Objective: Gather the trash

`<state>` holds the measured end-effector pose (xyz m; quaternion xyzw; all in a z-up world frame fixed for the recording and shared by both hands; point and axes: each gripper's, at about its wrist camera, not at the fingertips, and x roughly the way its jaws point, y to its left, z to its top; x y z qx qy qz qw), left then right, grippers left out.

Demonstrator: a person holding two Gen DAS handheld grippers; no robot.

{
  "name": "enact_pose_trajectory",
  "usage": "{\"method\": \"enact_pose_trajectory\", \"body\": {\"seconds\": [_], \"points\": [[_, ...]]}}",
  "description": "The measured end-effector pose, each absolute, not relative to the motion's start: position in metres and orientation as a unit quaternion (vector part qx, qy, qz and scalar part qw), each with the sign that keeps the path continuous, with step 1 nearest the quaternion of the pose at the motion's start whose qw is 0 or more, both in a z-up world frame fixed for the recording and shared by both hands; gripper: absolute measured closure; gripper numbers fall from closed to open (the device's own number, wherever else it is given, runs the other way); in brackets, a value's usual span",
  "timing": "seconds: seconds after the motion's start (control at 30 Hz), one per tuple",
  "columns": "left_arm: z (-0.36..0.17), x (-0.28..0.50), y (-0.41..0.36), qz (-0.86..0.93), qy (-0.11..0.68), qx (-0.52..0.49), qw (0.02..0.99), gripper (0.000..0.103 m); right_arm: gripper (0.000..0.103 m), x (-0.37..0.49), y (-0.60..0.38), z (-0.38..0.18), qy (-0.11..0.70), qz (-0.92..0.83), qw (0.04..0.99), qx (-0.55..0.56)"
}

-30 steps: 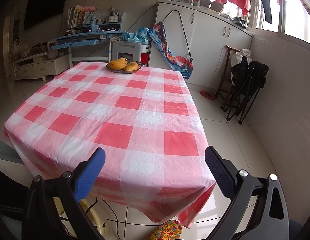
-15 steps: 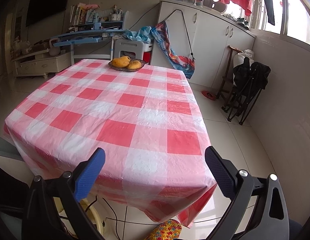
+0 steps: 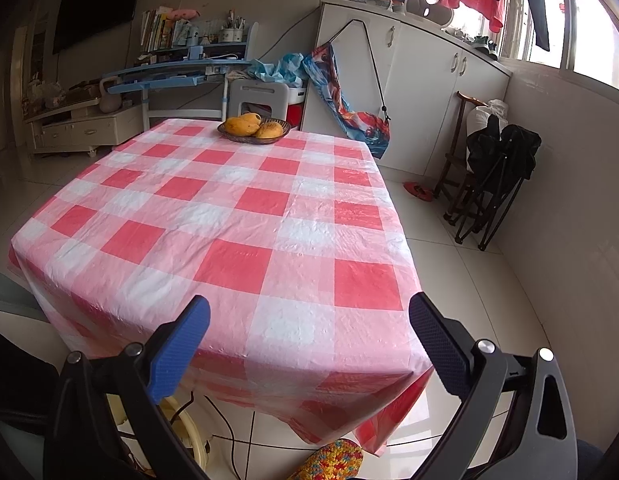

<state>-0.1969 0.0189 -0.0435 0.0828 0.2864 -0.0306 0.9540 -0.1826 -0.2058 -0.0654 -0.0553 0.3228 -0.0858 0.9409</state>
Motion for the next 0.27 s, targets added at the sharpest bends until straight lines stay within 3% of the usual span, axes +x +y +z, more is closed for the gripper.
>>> {"method": "enact_pose_trajectory", "body": {"seconds": [0.1,0.27], "points": [[-0.049,-0.189,0.015,-0.017,0.323,0.115,0.939,0.007,0.008,-0.183,-0.206,-0.065,0.322,-0.086,0.941,-0.055],[-0.048,-0.182,0.031,-0.019,0.348,0.074,0.934,0.007,0.008,-0.182,-0.201,-0.068,0.327,-0.084,0.939,-0.07]]}}
